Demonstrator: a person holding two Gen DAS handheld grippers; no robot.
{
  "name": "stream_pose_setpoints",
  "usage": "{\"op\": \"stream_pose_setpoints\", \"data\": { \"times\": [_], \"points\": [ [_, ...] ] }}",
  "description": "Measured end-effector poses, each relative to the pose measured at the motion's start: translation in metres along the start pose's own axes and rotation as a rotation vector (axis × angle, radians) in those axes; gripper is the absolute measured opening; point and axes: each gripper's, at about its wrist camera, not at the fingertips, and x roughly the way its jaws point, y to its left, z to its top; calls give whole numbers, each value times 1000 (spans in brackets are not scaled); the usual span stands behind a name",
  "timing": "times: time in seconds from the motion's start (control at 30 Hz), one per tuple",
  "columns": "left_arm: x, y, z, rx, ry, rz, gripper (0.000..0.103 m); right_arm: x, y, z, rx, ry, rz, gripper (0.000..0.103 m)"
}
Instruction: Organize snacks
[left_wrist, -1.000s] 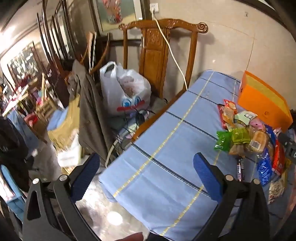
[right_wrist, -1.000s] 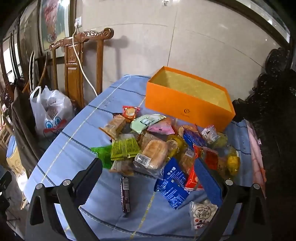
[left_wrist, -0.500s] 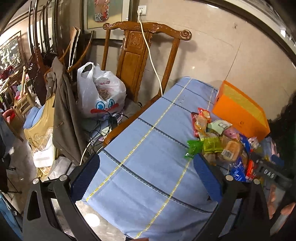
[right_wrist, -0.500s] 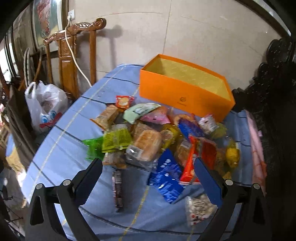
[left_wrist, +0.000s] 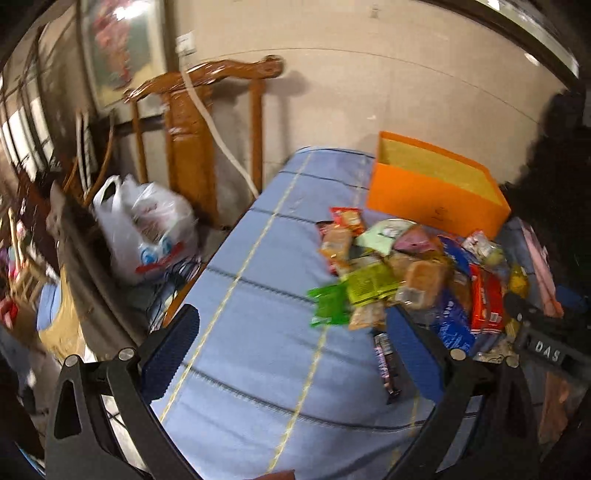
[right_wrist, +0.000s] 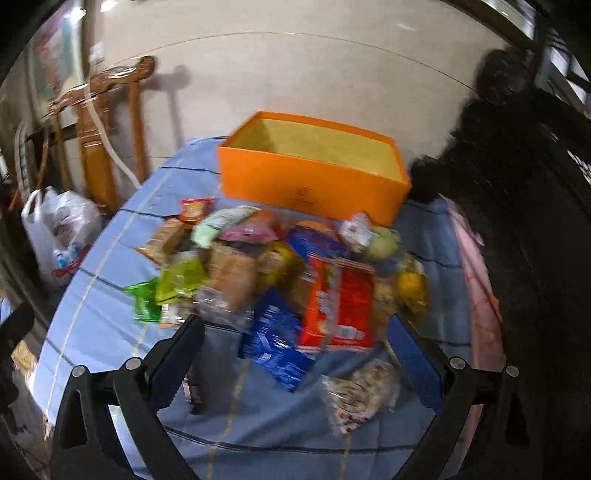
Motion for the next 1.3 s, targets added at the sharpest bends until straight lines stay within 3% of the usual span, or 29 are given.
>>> {"op": "stream_pose_setpoints", "data": {
  "times": [0.13,0.23,0.37,0.47,0.6,0.87,1.3],
  "points": [
    [-4,-32,15,87,-64,17,99,-1,-31,-9,75,21,-82,100],
    [-5,-53,24,121,-91,-43,99,-4,-50,-14,129,13,-92,100],
    [0,-70,30,120,-67,-144,99,-7,-66,-20,173,14,-126,100],
    [-5,-77,31,117,-127,-190,99,-7,-77,-25,212,29,-143,100],
    [-12,-86,34,164,-162,-162,99,-5,-85,-29,231,44,-160,100],
    [-9,-79,36,139,-109,-151,99,-7,-81,-29,211,37,-159,100],
    [-9,-84,36,164,-97,-161,99,-11,-83,-27,208,30,-161,100]
  ]
}}
